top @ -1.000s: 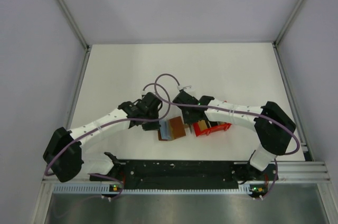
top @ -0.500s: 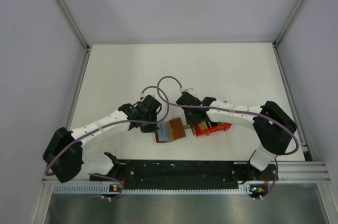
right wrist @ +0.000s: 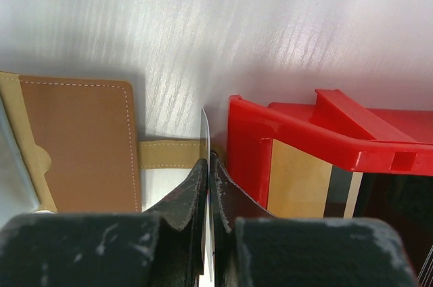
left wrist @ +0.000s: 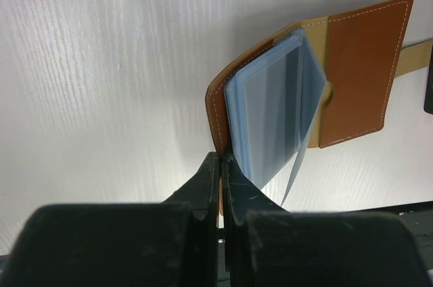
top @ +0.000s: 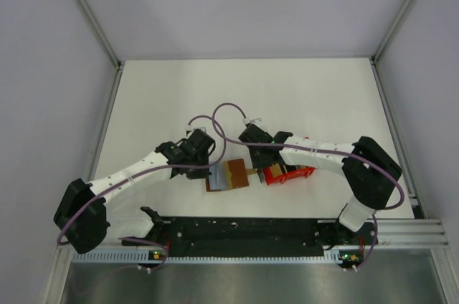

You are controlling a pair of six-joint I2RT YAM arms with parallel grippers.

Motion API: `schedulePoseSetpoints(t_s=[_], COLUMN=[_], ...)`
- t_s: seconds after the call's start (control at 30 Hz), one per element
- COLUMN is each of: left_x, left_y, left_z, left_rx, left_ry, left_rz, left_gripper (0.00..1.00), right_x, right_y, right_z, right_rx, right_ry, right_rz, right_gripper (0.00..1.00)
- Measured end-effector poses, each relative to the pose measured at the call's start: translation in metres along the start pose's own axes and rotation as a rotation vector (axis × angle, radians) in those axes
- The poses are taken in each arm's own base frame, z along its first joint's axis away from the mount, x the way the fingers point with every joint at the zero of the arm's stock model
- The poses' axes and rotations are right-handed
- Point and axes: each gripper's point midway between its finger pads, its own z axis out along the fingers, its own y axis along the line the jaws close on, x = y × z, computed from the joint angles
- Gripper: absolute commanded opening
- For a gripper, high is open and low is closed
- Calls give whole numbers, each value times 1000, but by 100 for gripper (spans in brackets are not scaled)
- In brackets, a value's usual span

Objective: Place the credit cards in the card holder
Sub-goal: Insert the credit card into the card holder.

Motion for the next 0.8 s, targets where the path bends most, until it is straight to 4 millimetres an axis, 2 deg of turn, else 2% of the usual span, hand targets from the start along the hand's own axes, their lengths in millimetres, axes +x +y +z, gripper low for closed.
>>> schedulePoseSetpoints(t_s=[0.17,0.43,0.53,0.7,0.8], left_x=[0,3,3,3,4], left_y=[3,-13,-21,-29,-31], left_z=[0,-3,-7,-10,-11], left_rx=[-6,88,133,171,178], left_ry=[1,35,37,44,50], left_rz=[22,38,34,17,6], left_gripper=[0,0,0,0,0], right_x=[-2,-3,-14,-46,-56], right_y=[2,16,31,58,81], right_z=[1,-5,-21,-58,-76], right_rx=[-8,-105,-190,-333,-408], right_ry=[-4,27,-1,-118,-170], right_rz=[3,39,88,167,187], right_gripper=[0,0,0,0,0])
